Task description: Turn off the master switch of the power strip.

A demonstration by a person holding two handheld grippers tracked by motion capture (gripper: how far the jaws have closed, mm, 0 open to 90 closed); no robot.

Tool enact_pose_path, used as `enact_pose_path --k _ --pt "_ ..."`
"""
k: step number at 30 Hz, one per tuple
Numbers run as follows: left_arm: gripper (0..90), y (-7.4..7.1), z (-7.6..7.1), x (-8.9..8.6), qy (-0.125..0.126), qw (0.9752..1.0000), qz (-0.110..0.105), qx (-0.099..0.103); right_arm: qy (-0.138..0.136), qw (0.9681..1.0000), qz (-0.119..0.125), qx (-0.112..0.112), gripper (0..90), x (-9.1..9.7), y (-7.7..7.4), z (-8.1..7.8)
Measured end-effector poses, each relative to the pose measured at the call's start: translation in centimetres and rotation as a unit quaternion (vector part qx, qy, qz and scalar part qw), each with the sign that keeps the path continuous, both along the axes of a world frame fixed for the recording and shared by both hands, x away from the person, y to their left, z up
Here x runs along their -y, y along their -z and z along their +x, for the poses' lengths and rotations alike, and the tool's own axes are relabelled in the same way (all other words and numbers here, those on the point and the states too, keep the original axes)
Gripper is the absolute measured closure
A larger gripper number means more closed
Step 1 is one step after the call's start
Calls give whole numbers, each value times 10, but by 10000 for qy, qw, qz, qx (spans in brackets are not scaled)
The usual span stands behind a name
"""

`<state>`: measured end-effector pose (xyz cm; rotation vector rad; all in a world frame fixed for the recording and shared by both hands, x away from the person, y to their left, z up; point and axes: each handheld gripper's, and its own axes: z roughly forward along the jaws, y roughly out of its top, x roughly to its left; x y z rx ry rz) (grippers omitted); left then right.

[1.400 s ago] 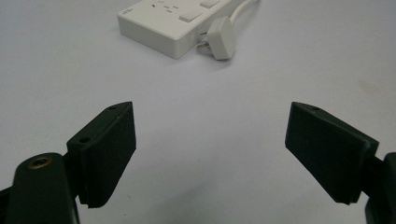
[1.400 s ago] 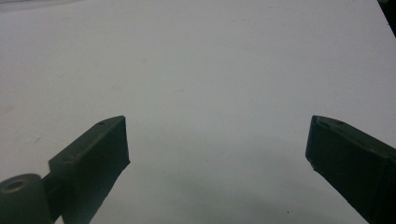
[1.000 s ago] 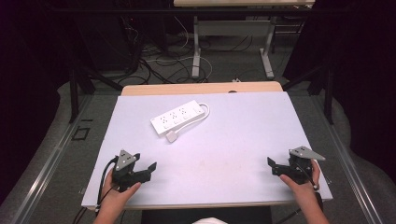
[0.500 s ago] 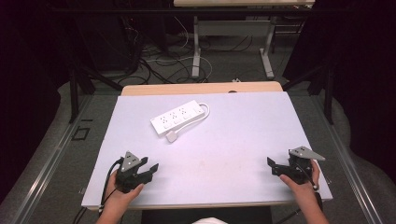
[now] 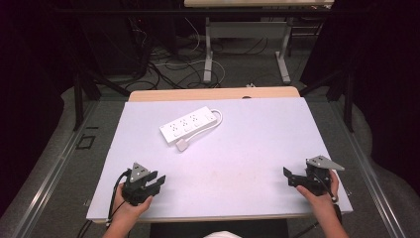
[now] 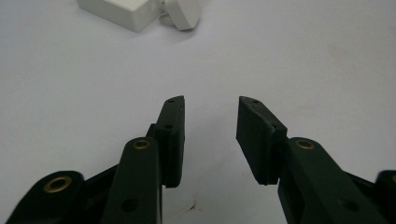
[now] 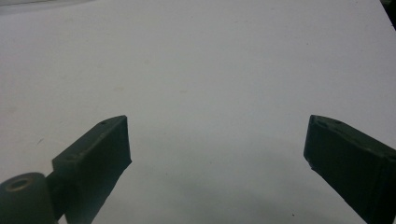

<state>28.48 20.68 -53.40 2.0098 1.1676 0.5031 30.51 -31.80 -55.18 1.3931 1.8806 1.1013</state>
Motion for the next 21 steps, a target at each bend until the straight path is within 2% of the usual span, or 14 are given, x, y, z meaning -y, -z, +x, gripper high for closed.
enact_pose_path --k 6,8,9,14,17,21 --pt "682 0 0 3 28 10000 -61 -34 -5 10000 -19 7 68 0 0 0" --pt "701 0 1 3 -39 10000 -18 12 6 10000 -18 8 68 0 0 0" --pt "714 0 1 4 -49 10000 -47 -28 11 10000 -20 7 68 0 0 0" --pt "796 0 3 6 -4 9999 91 -44 43 10000 20 -14 68 0 0 -1" --pt "855 1 3 7 22 9998 172 -132 87 10000 10 25 68 0 0 -1" --pt "890 3 3 10 -76 9993 296 -206 66 10000 5 -6 68 0 0 -1"
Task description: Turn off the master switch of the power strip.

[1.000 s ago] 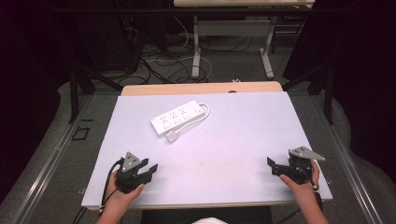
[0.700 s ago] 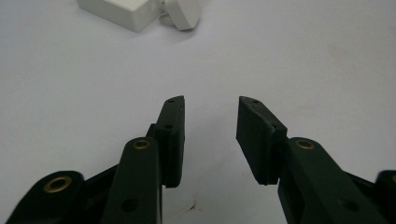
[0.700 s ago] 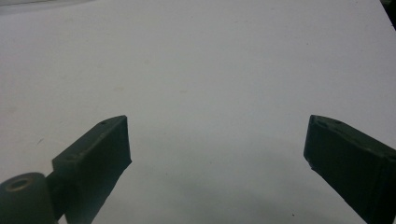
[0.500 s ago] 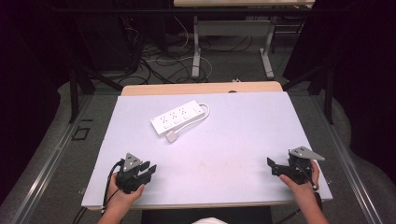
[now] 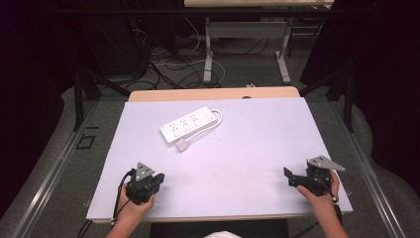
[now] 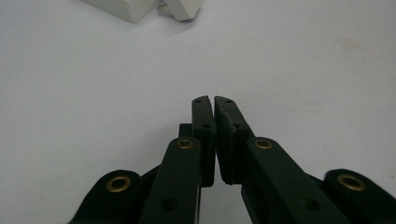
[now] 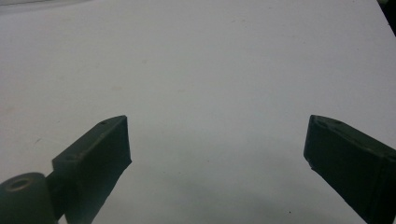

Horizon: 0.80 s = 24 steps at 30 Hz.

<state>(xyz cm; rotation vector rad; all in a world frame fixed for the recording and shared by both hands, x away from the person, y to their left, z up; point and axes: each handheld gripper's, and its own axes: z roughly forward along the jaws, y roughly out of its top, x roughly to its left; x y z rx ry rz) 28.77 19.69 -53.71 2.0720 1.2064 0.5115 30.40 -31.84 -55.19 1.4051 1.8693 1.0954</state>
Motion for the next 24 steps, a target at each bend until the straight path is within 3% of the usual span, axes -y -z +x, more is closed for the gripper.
enact_pose_path --k 10,14,19,20,23,24 --pt "900 0 2 8 -170 9998 -72 -89 14 10000 -29 17 68 1 0 0" --pt "900 0 6 14 -116 9998 -97 -152 19 10000 -33 15 68 2 0 0" --pt "900 -2 10 23 7 9996 -136 -238 37 9998 -108 -141 48 2 -1 -1" --pt "900 -2 11 24 42 9996 -135 -228 103 9999 -75 -17 41 1 1 0" --pt "900 -3 14 29 24 9995 -226 -239 141 9998 -128 2 25 2 1 1" --pt "900 -4 15 29 34 9993 -253 -273 124 9995 -219 -200 15 3 -2 -1"
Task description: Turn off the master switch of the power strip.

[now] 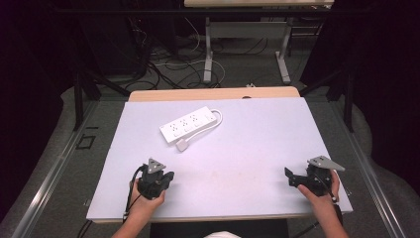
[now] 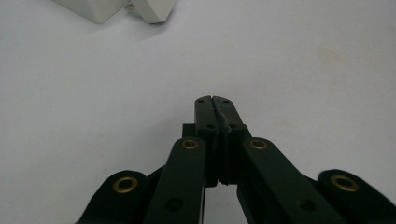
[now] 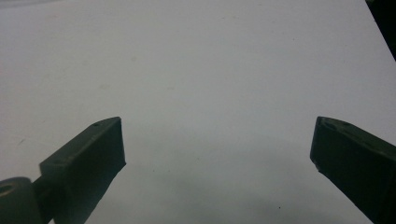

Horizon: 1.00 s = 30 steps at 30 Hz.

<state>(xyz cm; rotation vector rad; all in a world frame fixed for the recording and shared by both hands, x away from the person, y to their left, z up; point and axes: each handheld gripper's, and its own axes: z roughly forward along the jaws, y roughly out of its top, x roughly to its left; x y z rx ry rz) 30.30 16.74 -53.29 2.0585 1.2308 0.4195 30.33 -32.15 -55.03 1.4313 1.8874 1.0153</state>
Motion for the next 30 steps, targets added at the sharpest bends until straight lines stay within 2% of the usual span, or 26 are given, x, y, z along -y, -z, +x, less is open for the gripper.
enact_pose_path --k 1,2,3,8,10,14,20,21,30 --pt "900 -1 2 2 -27 10000 -87 -13 80 9996 120 256 9 -2 4 2" --pt "900 -1 3 3 -41 9999 -107 -18 67 9998 116 162 9 -1 3 2" --pt "900 -3 5 4 -10 9999 -113 -47 54 9998 62 187 7 0 3 3" --pt "900 -8 14 11 -1 9993 -353 -105 41 9998 113 141 0 -1 3 3" --pt "900 -10 18 14 29 9992 -382 -96 77 9997 105 195 0 -2 3 3" --pt "900 -17 27 22 53 9987 -496 -128 33 9998 98 151 0 -2 3 3" --pt "900 -32 40 37 152 9988 -452 -53 74 9998 116 119 0 -3 3 3" --pt "900 -34 42 38 176 9987 -461 -130 76 9998 120 121 0 -3 3 3" --pt "900 -52 58 51 280 9988 -332 -221 88 9998 105 109 0 -3 2 2"
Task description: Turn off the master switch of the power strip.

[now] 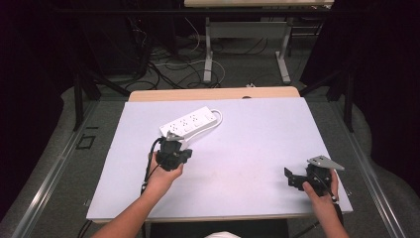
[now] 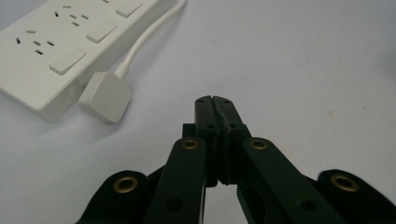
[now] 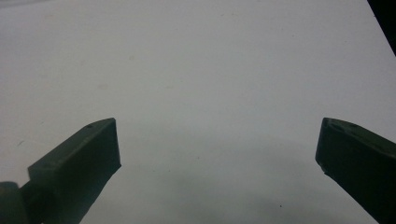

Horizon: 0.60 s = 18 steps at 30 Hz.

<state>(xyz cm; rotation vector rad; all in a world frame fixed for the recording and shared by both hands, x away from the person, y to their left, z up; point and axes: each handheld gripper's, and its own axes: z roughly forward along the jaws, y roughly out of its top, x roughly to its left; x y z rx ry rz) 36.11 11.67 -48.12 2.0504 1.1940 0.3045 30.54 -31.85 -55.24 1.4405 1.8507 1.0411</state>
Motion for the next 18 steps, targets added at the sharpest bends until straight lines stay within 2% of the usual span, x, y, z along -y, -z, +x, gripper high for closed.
enact_pose_path --k 4,10,16,18 --pt "900 -9 6 5 30 10000 33 -15 5 10000 -34 87 0 -1 1 1" --pt "900 -18 18 10 40 9999 54 -101 -30 10000 -24 0 0 -1 1 1" --pt "900 -20 32 14 -62 9996 -151 -251 -6 10000 -48 -4 0 -4 3 1" --pt "900 -20 36 16 -77 9994 -184 -283 -55 9999 -68 -76 0 -4 3 1"
